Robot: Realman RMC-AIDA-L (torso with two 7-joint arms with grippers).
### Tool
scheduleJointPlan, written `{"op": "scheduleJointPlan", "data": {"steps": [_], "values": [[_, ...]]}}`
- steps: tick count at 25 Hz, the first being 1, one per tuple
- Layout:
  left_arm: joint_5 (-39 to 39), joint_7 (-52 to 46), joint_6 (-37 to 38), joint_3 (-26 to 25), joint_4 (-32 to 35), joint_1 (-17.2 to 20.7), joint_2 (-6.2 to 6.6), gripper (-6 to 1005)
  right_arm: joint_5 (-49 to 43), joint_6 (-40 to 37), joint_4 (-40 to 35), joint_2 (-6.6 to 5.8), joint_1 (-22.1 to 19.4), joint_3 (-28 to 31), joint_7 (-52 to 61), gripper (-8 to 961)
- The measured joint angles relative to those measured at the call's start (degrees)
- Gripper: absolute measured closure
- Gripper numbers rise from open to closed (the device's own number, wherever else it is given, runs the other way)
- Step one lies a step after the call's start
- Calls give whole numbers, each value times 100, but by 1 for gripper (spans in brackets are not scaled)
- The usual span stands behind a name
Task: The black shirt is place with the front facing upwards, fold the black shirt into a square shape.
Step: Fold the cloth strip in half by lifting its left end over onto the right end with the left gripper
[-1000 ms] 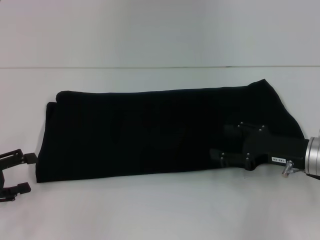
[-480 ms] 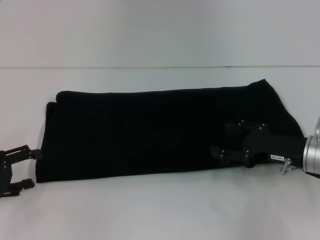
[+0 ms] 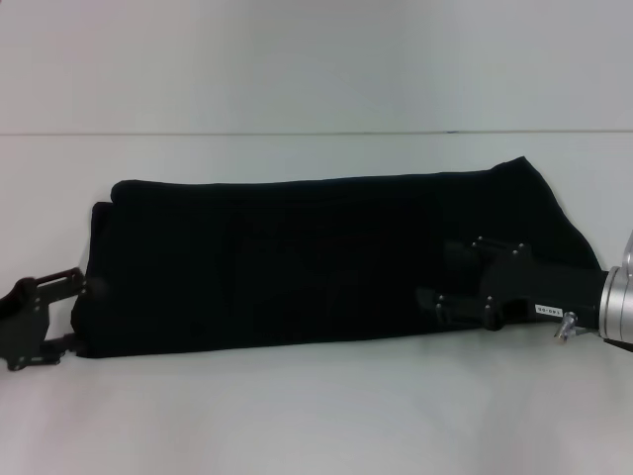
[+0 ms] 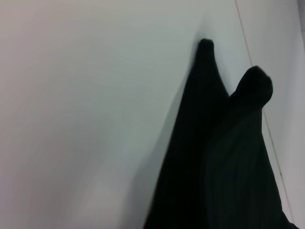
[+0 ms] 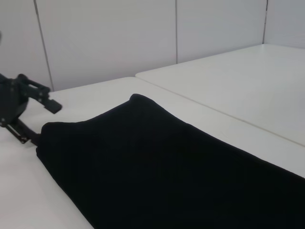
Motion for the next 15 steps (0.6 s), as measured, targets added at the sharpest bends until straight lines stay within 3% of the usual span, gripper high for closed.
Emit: {"op": "scheduleJointPlan", "data": {"steps": [9, 15], "values": [[-1, -1, -225, 263, 0, -361, -11, 173, 5, -42, -1, 1, 13, 27, 1, 102], [-1, 3, -255, 289, 1, -383, -9, 184, 5, -48, -1, 18, 30, 22, 12, 102]]}}
